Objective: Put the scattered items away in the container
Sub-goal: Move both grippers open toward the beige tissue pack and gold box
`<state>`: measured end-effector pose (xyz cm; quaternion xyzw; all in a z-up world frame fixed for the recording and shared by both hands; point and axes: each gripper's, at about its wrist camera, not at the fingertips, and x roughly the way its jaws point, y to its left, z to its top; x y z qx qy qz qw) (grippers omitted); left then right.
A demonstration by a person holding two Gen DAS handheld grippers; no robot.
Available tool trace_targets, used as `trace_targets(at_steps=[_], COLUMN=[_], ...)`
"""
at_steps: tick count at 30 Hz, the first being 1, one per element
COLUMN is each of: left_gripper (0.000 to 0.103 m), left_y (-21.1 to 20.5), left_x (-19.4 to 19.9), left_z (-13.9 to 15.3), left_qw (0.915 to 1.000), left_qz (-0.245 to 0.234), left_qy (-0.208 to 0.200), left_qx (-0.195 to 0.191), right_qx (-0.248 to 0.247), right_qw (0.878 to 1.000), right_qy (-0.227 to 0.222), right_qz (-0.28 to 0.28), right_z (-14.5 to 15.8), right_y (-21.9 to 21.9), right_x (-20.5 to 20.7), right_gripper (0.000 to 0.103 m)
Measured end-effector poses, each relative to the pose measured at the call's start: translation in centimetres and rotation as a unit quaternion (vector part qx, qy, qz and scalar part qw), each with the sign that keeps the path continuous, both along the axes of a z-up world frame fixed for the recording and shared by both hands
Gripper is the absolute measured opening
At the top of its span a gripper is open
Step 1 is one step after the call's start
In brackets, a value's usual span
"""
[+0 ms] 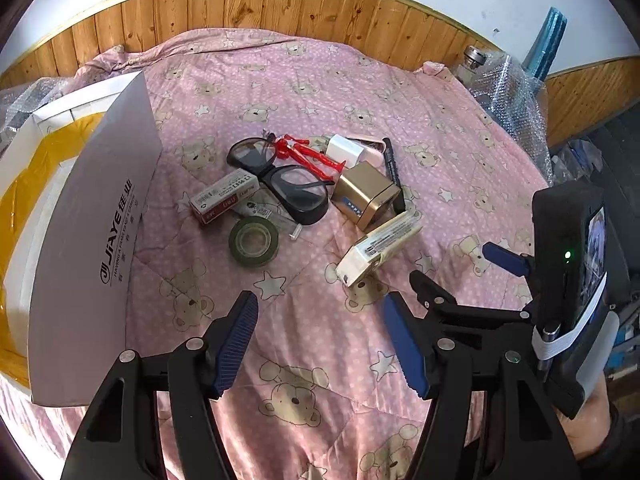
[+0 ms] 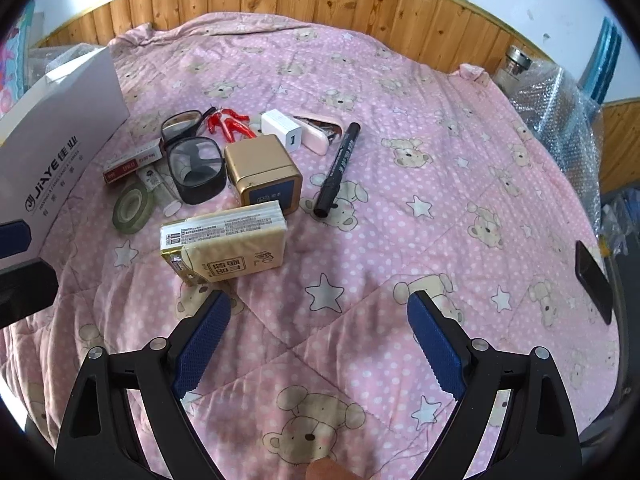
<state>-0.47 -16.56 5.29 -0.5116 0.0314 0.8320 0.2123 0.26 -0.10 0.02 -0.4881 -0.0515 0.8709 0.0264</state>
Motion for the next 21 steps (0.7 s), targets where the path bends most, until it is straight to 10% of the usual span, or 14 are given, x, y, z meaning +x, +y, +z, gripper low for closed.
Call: trace_targets(at_steps=[6, 12, 14, 16, 21], left_gripper=[0.066, 0.066, 0.066, 0.066, 0.049], left_y=[0.8, -1.0, -1.1, -1.0, -0.9], left_x=[-0.8, 1.4, 1.6, 1.8, 2.2], left_z=[-0.2, 2.2, 2.1, 2.1, 2.7], left_qw=[0.9996, 0.9994, 0.9991, 0.9989, 0.9979], left_qz=[0.009, 0.004, 0.001, -0.001, -0.006], left_qy=[-0.003, 0.015, 0.018, 0.021, 0.029], left_qx=[-0.027, 0.032, 0.04, 0.043, 0.057], right_qx=[0.002, -0.034, -0.047, -0.056, -0.068], right_qw=[1.0, 0.999, 0.999, 0.998, 0.997], right_qy=[0.013, 0.013, 0.012, 0.002, 0.01], right_qz=[0.023, 0.019, 0.017, 0.017, 0.036], right_z=[0.1, 0.2, 0.2, 0.1, 0.9], right_y=[-0.6, -0.1, -0.1, -0.2, -1.2], right_x=[1.5, 2.4, 2.7, 2.7, 3.4], right_gripper=[0.091, 0.089, 0.07, 0.02, 0.011])
